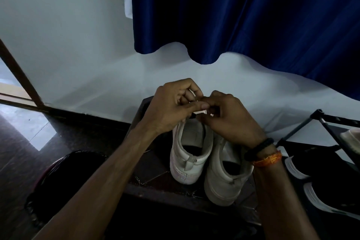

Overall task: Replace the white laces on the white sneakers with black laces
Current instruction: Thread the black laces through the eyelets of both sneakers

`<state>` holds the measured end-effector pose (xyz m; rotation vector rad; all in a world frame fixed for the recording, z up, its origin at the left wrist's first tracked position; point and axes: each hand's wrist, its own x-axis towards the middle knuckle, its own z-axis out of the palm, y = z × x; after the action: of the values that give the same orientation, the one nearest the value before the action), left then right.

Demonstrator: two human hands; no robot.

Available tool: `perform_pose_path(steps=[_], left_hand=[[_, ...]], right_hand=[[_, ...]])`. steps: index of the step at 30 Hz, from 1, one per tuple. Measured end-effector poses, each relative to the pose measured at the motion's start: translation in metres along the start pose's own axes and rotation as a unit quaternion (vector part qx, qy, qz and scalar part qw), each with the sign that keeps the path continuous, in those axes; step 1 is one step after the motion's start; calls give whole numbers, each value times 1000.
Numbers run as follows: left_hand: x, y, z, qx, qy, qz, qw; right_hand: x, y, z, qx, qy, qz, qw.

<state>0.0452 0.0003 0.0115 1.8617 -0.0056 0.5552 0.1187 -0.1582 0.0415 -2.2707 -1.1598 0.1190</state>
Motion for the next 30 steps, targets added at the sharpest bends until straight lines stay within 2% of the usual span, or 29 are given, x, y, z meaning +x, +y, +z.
perform_pose_path(steps=[3,6,10,14,18,22,25,27,30], left_hand=[[2,-4,-1,43,24,24,998],[2,-5,0,47,44,33,997],[1,-5,0,44,43,39,997],[1,-8,3,44,36,32,998],[2,-8,5,12,47,25,999],[3,-7,5,-65,42,7,997],[3,-7,4,-77,43,7,996],[3,-8,3,-54,37,14,998],[3,-10,0,43,24,56,997]], right_hand=[[-1,6,-4,55,11,7,998],[-2,8,-7,107,66,-5,992],[-1,11,-3,144,112,40,982],[-1,11,0,182,109,68,975],[-1,10,-2,258,68,70,961],[-2,11,-2,181,94,48,978],[-2,12,-2,129,106,36,985],[-1,13,-2,109,116,29,987],[0,14,-1,96,121,37,987]])
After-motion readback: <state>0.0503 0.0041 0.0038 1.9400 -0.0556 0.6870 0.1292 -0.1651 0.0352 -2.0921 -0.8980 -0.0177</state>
